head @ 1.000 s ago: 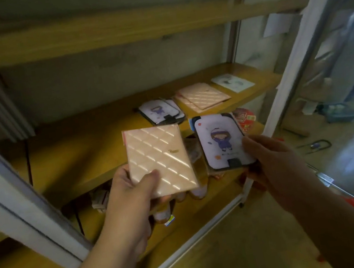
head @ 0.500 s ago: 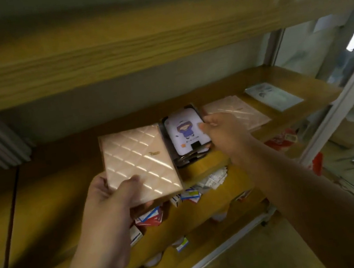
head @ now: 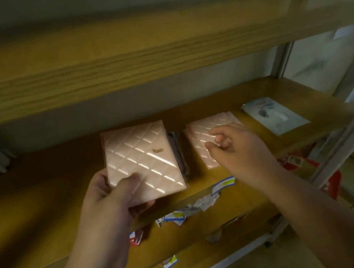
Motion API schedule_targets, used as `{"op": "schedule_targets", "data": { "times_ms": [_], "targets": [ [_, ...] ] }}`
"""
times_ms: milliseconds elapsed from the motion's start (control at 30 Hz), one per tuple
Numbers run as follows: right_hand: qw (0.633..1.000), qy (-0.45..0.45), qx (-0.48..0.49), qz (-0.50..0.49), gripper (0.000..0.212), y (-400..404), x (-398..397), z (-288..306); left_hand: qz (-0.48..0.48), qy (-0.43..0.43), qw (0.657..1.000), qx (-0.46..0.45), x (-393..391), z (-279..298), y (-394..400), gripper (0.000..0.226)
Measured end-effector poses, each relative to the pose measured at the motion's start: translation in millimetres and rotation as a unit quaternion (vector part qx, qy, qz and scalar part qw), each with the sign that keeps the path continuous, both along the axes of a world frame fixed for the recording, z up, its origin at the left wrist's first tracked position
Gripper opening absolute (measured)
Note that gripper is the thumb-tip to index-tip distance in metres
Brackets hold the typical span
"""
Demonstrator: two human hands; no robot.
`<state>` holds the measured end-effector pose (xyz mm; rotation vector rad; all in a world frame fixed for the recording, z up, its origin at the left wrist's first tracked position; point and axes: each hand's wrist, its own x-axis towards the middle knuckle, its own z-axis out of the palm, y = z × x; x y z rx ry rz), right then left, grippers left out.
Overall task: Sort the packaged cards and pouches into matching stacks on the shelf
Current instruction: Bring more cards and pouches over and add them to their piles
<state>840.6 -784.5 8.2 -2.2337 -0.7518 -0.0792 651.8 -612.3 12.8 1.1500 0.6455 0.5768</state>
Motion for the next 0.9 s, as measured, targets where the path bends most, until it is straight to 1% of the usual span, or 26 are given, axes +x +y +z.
{"op": "schedule_targets", "data": {
  "times_ms": [100, 233, 333, 500, 567, 633, 667, 700, 800, 900],
  "targets": [
    [0.999, -0.029, -0.016, 0.014, 0.038, -36.6, 25.3, 6.1, -0.008, 0.000, 1.000, 0.019, 35.9, 2.4, -27.0, 0.031],
    [0.994, -0.070, -0.083, 0.019, 0.042, -81.2, 69.3, 10.2, -0.010, 0.026, 0.998, 0.064, 99.8, 2.1, -62.8, 0.034],
    [0.991, -0.075, -0.105, 0.042, 0.047, -105.5, 96.2, 9.0, -0.014, 0.070, 0.993, 0.093, 143.9, -0.2, -81.8, 0.033],
    [0.990, -0.077, -0.087, 0.079, 0.048, -131.6, 127.2, 2.7, -0.003, 0.154, 0.968, 0.199, 184.8, -6.7, -97.7, 0.036],
    [0.989, -0.074, -0.084, 0.096, 0.049, -137.7, 135.3, -0.9, 0.015, 0.189, 0.941, 0.280, 190.3, -8.8, -101.2, 0.033],
    [0.988, -0.071, -0.084, 0.109, 0.050, -141.9, 141.0, -3.4, 0.021, 0.235, 0.893, 0.383, 193.2, -11.6, -103.2, 0.029],
    [0.987, -0.069, -0.083, 0.115, 0.050, -143.6, 143.3, -4.1, 0.016, 0.264, 0.869, 0.418, 194.7, -12.6, -104.3, 0.030],
    [0.987, -0.066, -0.084, 0.120, 0.050, -145.3, 145.2, -4.6, 0.011, 0.293, 0.850, 0.437, 195.5, -13.3, -106.1, 0.034],
    [0.985, -0.069, -0.083, 0.137, 0.049, -149.5, 148.6, -5.2, 0.010, 0.368, 0.812, 0.453, 196.0, -15.2, -112.2, 0.050],
    [0.982, -0.072, -0.084, 0.151, 0.049, -151.9, 150.4, -5.0, 0.008, 0.415, 0.772, 0.481, 196.4, -16.2, -119.5, 0.053]
  ]
}}
